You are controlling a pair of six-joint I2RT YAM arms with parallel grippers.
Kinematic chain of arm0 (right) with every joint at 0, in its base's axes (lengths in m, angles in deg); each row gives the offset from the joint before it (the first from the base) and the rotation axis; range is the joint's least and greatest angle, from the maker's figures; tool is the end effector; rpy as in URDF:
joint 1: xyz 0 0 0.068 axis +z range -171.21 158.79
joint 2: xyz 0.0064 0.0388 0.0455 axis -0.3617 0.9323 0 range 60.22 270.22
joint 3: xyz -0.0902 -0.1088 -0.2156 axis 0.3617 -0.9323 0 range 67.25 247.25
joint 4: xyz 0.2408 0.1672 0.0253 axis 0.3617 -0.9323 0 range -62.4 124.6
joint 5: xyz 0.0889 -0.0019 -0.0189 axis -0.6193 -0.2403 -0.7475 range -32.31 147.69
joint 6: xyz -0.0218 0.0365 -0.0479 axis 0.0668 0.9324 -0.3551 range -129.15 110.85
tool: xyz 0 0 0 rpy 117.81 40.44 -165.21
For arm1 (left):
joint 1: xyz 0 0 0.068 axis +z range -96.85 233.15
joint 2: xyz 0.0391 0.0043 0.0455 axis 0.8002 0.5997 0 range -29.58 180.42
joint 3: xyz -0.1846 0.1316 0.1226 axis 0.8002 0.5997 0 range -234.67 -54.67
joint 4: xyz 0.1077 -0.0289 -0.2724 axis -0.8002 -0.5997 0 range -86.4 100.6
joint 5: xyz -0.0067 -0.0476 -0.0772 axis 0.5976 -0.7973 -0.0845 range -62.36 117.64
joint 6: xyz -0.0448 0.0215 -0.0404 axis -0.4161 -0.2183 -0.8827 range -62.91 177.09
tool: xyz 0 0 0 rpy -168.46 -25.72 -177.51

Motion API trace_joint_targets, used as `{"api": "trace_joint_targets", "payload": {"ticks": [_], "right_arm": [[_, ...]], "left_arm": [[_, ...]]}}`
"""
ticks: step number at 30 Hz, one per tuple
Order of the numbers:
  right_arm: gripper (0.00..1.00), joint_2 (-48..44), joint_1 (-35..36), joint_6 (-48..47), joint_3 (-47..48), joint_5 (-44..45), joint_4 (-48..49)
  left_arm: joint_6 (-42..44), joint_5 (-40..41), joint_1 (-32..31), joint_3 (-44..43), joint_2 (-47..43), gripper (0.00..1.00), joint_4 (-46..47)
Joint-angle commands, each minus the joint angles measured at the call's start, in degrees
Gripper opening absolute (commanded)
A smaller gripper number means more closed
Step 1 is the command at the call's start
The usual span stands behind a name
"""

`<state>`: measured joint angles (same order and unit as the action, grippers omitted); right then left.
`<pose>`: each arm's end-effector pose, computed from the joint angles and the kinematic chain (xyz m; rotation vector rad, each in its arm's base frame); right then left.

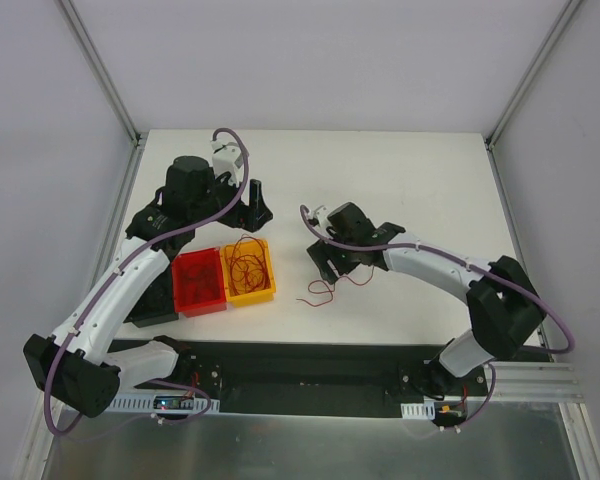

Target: Untangle the cables

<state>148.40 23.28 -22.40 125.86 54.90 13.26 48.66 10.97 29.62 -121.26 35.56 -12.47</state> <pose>0.2573 0.2560 0.1800 -1.2165 2.1625 0.2953 0.2756 -0.1355 0.3611 0.4551 1.9350 -0.6486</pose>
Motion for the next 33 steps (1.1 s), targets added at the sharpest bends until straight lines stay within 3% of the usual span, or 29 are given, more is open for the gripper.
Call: {"api": "trace_joint_targets", "payload": {"ticks": [1,5,11,21,23,25,30,33], "right_arm": [[0.79,3.2,-1.4,-10.1,2.5,-3.6,2.6],[0.79,5.2,-5.1,-10.6,2.2,-17.9,5.2],[0.79,7.5,-4.6,-8.0,1.3,-24.6,3.7],[0.75,2.4,5.0,-3.6,-9.6,-3.8,12.1],[0.68,2.9,6.7,-2.4,-9.7,6.6,13.4],[0.46,3.4,6.9,-0.9,-8.7,11.6,13.1],[0.03,0.0,7.0,1.6,-9.3,12.5,14.9],[0.00,-5.4,6.7,3.9,-10.6,10.3,15.5]], "left_arm": [[-0.4,-1.1,0.3,0.1,-0.8,0.80,2.0],[0.0,-0.2,0.3,0.3,-1.5,0.80,2.1],[0.3,0.6,0.4,0.4,-1.2,0.80,2.1],[-0.1,-0.7,0.7,0.2,-2.0,0.80,2.2],[-0.1,0.1,0.7,0.4,-1.9,0.80,2.2],[0.1,0.2,0.7,0.5,-1.3,0.80,2.2],[-0.3,-0.6,0.8,0.4,-1.0,0.81,2.2],[-0.1,-0.7,0.8,0.8,-1.4,0.80,2.8]]}}
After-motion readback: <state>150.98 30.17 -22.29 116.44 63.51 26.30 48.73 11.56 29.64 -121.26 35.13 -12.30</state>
